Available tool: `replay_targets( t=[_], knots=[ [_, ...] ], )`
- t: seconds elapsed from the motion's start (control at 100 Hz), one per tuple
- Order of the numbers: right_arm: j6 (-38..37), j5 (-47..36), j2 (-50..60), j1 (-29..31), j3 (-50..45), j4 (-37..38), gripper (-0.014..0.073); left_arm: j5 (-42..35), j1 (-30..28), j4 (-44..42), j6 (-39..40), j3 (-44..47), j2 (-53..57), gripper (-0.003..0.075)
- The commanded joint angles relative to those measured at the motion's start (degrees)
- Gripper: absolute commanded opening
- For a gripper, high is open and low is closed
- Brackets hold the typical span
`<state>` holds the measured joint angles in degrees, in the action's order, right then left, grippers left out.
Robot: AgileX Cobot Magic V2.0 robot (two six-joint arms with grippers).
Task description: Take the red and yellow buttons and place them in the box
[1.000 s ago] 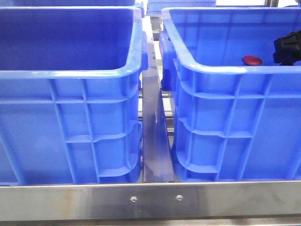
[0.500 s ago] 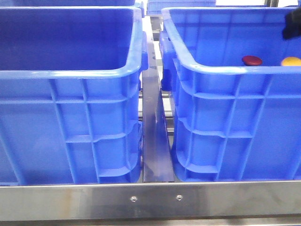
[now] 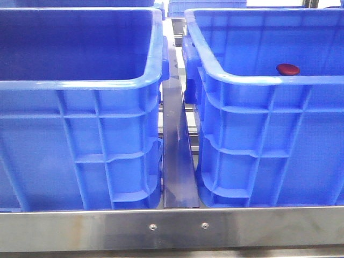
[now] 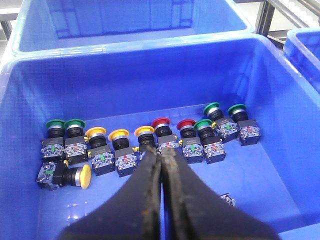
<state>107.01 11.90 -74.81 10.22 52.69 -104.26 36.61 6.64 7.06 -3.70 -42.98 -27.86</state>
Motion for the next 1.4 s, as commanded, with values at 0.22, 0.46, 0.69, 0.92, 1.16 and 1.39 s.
replay_targets(
  t=[0.22, 0.46, 0.69, 0.92, 1.16, 1.39],
  knots=[
    [-3.72, -3.95, 15.73, -2.19, -6.51, -5.68, 0.0500, -4.17, -0.20, 0.38, 0.48, -1.42, -0.28, -0.0019],
    [-3.72, -13.46, 25.11, -12.68, -9.97, -5.68, 0.0500, -4.08, -0.20, 0.38, 0.48, -1.42, -0.28, -0.0019],
    [-3.72, -13.66, 33.18, -17.12, -15.44, -5.68, 0.0498, -3.94, -0.20, 0.38, 0.48, -1.42, -0.28, -0.0019],
    [-3.72, -13.71, 41.73, -17.12, -20.40, -5.68, 0.0496, -3.94, -0.20, 0.38, 0.48, -1.42, -0.28, -0.0019],
    [-3.72, -13.65, 46.39, -17.12, -21.83, -5.68, 0.0201, -3.94, -0.20, 0.38, 0.48, -1.42, -0.28, -0.0019],
    [-3.72, -13.60, 46.40, -17.12, -21.83, -5.68, -0.0086, -3.94, -0.20, 0.38, 0.48, -1.42, -0.28, -0.0019]
  ],
)
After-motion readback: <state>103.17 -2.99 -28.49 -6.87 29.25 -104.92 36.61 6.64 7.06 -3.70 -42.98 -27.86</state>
